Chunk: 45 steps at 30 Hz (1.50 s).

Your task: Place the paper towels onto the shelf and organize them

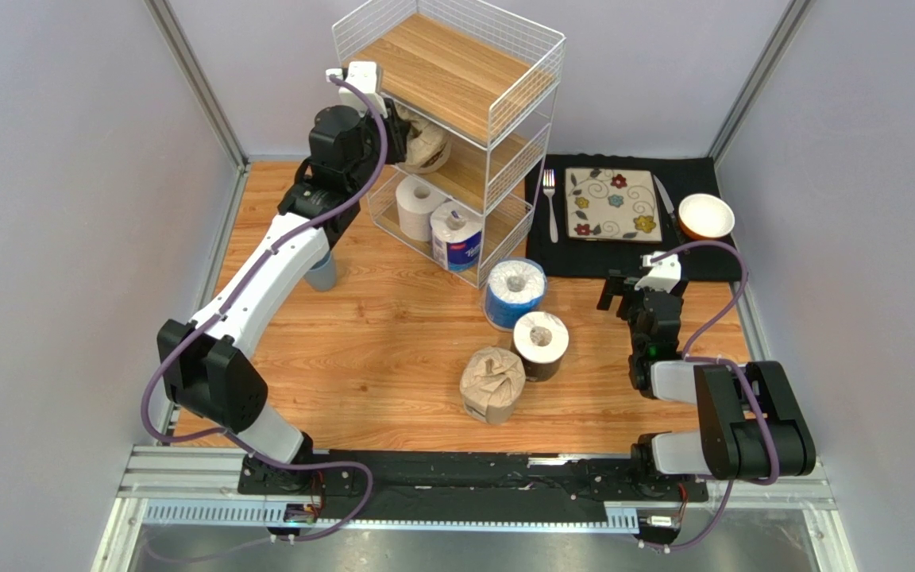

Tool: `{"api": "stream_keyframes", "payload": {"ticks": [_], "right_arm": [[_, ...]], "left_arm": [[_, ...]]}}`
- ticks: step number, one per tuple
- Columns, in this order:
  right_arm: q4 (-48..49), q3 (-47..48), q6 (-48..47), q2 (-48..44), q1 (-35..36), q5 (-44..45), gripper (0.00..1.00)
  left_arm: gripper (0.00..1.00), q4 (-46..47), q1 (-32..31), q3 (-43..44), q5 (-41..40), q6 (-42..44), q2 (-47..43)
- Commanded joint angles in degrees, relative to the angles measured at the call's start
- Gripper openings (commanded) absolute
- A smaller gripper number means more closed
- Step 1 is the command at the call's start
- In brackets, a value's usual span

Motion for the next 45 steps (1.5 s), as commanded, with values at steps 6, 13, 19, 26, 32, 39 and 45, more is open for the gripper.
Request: {"api": "stream_keyframes", "payload": {"ticks": [6, 13, 19, 26, 32, 39, 45], "right_arm": [[1.5, 1.5, -0.3, -0.7, 0.2, 0.3, 0.99], [1.5, 1.5, -0.3, -0.6, 0.2, 0.3, 0.99], [1.5, 1.5, -0.3, -0.6, 0.1, 0.3, 0.99], [1.5, 1.4, -0.3, -0.7, 0.1, 0.3, 0.99], [1.5, 1.4, -0.3, -0.7, 0.2, 0.3, 0.99], [1.5, 1.4, -0.3, -0.7, 0.1, 0.3, 0.99], [1.5, 1.5, -0.3, -0.6, 0.2, 0.2, 0.99]], "left_arm": [[0.25, 3.8, 1.4, 3.0, 2.4, -2.4, 0.9], [0.55, 4.1, 1.9, 1.8, 2.3, -3.2, 1.1], [0.66, 4.7, 2.0, 1.6, 2.5, -3.7, 0.3], [0.69, 5.1, 2.0, 0.5, 2.3, -3.5, -1.7], [0.7, 6.1, 2.0, -3.6, 2.9, -3.5, -7.1], [0.71, 9.6, 2.0, -17.1, 6.6, -9.1, -21.9], [0.74, 8.4, 1.0, -35.7, 26.3, -20.8, -32.3]]}}
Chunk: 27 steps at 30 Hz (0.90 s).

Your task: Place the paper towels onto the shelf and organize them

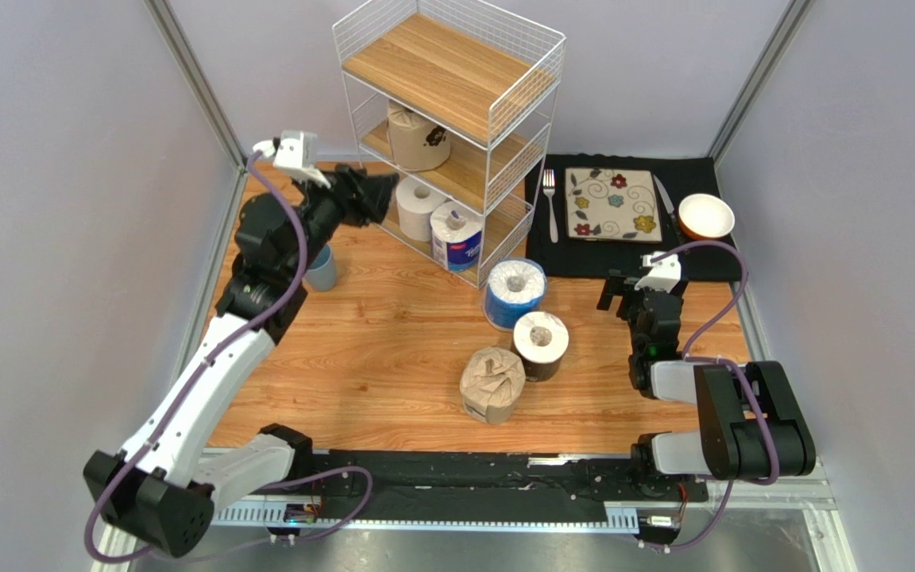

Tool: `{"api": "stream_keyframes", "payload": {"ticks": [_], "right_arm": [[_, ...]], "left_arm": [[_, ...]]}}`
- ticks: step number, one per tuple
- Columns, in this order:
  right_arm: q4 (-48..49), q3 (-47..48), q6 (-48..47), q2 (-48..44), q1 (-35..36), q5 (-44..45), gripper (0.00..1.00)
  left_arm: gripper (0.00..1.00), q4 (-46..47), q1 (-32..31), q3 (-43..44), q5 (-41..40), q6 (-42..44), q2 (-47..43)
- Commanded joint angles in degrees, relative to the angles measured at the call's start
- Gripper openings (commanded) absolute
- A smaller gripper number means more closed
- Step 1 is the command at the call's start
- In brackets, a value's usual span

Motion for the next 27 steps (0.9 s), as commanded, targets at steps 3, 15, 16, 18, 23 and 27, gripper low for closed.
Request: {"api": "stream_keyframes", "payload": {"ticks": [3, 15, 16, 18, 23, 27], "right_arm": [[1.5, 1.4, -0.3, -0.6, 0.1, 0.3, 0.99], [1.5, 1.4, -0.2, -0.8, 0.2, 0.3, 0.99], [1.5, 1.5, -0.3, -0.7, 0.2, 0.3, 0.99], [1.5, 1.5, -0.4, -0.7, 0.1, 0.3, 0.99], [1.5, 1.4, -0.3, -0.7, 0.2, 0.3, 0.99], [1.5, 1.4, -0.3, -0.7, 0.2, 0.3, 0.99]], "left_arm": [[0.76, -0.3, -9.2, -18.6, 10.4, -7.2, -7.5], [0.79, -1.3, -27.9, -27.0, -1.7, -2.8, 0.0], [0.79, -1.3, -28.1, -27.1, -1.7, -2.7, 0.7], [0.79, -0.9, -28.8, -27.3, -0.8, -2.9, 1.5], [0.79, -0.3, -30.7, -27.6, -0.6, -2.9, 4.3], [0.79, 1.4, -31.3, -27.9, 0.4, -3.4, 6.1]]}}
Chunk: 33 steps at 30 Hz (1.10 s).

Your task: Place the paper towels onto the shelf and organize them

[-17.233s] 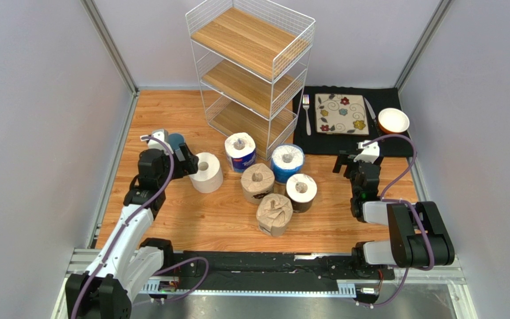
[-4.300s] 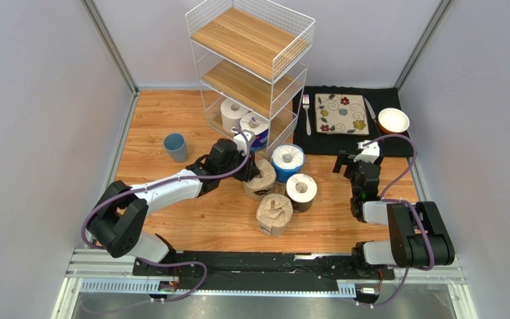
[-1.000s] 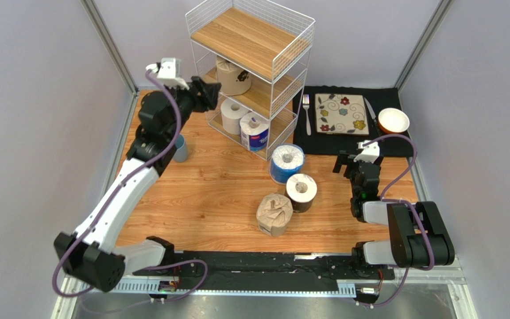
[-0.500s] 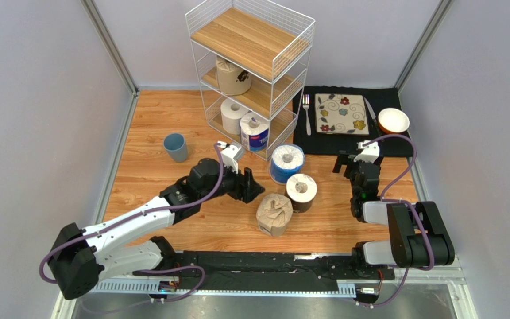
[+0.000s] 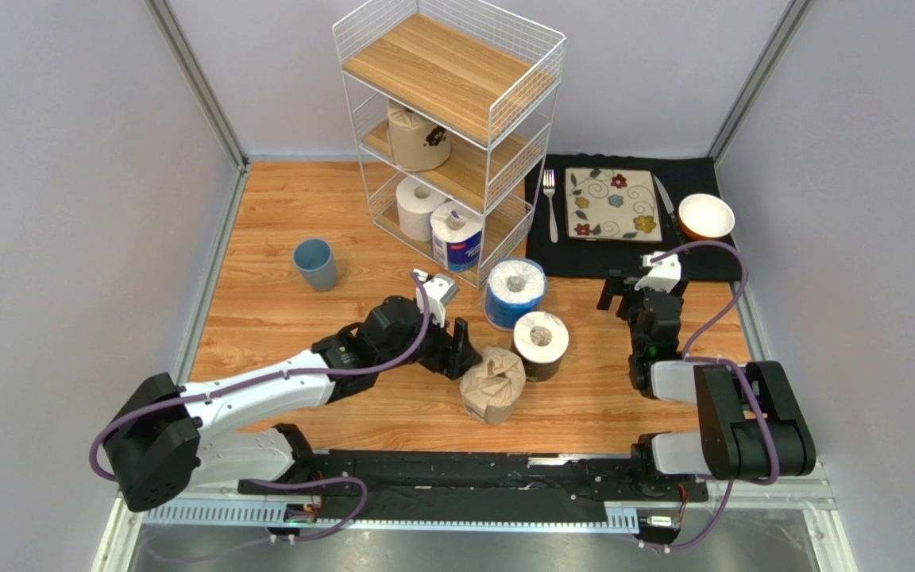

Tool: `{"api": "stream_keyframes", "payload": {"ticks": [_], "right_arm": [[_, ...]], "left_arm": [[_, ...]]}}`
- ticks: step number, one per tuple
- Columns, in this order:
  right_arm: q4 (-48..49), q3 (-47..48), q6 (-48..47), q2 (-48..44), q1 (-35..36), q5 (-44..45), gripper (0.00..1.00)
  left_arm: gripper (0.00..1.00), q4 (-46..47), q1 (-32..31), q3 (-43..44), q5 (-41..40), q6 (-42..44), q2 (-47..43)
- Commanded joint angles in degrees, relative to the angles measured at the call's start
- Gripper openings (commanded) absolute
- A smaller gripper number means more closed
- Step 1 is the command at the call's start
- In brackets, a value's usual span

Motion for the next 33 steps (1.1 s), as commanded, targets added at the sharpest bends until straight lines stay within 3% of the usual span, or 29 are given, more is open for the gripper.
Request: {"api": "stream_keyframes", "payload": {"ticks": [1, 12, 24, 33], "right_arm": [[1.5, 1.5, -0.3, -0.7, 0.1, 0.3, 0.99], [1.5, 1.4, -0.3, -0.7, 0.1, 0.3, 0.99], [1.5, 1.5, -0.3, -0.7, 0.1, 0.3, 0.99], [1.5, 1.4, -0.4, -0.7, 0.2, 0.3, 0.99]], "left_arm": [[0.79, 4.3, -0.9, -0.3, 0.9, 0.3, 2.0], [0.79, 4.8, -2.4, 0.1, 2.3, 0.1, 4.2], [0.79, 5.1, -2.5, 1.1, 2.8, -0.4, -2.2], [0.79, 5.3, -3.5, 1.0, 3.8, -0.7, -0.2]]}}
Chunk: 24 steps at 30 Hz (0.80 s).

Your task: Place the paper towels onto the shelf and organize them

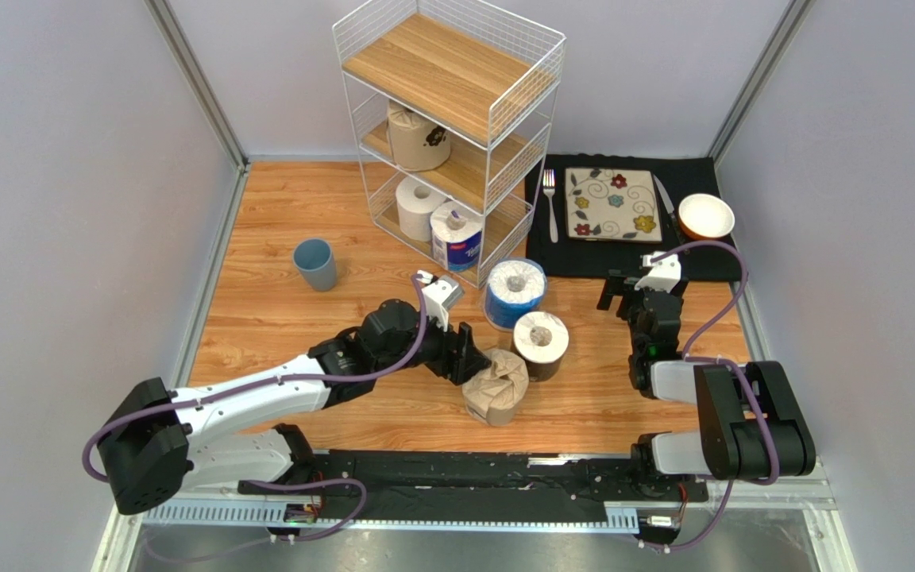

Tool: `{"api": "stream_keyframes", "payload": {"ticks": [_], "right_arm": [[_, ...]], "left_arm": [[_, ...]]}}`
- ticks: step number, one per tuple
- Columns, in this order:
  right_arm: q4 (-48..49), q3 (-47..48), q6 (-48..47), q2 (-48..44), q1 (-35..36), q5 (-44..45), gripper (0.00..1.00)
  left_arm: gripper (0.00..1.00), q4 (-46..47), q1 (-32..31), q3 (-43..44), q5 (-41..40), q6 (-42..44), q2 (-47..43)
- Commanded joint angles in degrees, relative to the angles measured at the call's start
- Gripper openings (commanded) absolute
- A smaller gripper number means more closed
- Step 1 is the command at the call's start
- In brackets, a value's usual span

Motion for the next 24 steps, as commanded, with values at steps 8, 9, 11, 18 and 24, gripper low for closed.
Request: {"api": "stream_keyframes", "payload": {"ticks": [8, 9, 11, 18, 24], "right_arm": [[1.5, 1.4, -0.3, -0.7, 0.1, 0.2, 0.99], [1.5, 1.5, -0.3, -0.7, 0.2, 0.3, 0.99], [1.5, 1.5, -0.3, -0.8, 0.2, 0.3, 0.99], [1.5, 1.4, -0.3, -0.8, 0.2, 0.3, 0.99], [1.5, 1.4, -0.3, -0.7, 0.2, 0.3, 0.99]], "left_arm": [[0.79, 2.1, -2.5, 1.8, 1.3, -0.2, 6.8], [0.79, 2.1, -2.7, 1.7, 1.2, -0.2, 7.8], [0.79, 2.0, -2.8, 1.9, 1.4, -0.1, 8.8], [0.79, 0.3, -3.5, 3.9, 0.6, 0.9, 11.9], [0.76, -9.1, -3.7, 9.8, -3.4, 4.2, 15.4]]}}
